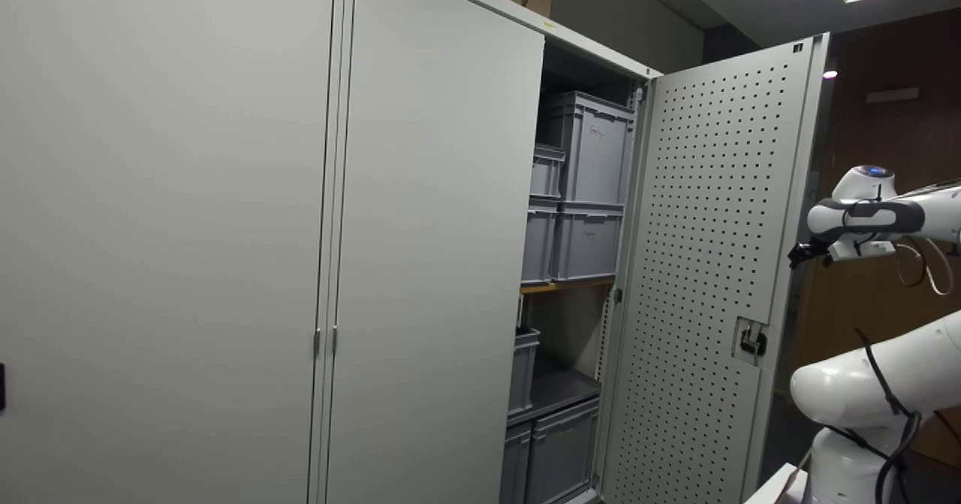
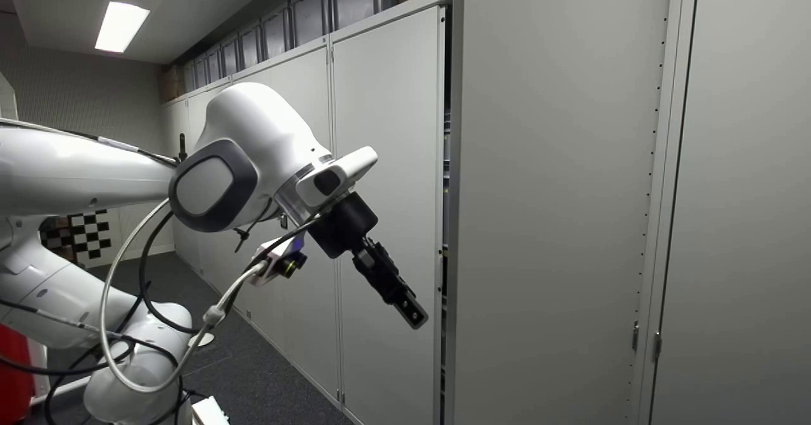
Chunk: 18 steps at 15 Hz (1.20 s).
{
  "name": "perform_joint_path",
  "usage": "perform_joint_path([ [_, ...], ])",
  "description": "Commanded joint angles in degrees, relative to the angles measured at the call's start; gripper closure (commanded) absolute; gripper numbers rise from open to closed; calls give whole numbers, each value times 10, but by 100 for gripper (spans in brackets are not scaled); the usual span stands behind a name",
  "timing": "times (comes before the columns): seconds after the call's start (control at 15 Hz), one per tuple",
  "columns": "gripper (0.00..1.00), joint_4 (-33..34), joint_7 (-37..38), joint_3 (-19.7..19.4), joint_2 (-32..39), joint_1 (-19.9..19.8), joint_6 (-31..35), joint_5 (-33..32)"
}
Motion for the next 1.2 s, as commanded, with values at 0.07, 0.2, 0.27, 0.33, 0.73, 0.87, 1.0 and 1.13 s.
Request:
perform_joint_path([
  [0.07,0,22,-41,-5,31,-1,25,21],
  [0.2,0,27,-52,-9,36,5,25,28],
  [0.27,0,31,-59,-12,40,8,25,32],
  [0.33,0,34,-65,-14,44,9,24,36],
  [0.73,0,55,-99,-27,64,21,21,63],
  [0.87,0,64,-108,-29,71,24,19,70],
  [1.0,0,70,-115,-30,75,30,20,76],
  [1.13,0,78,-123,-31,78,38,18,82],
])
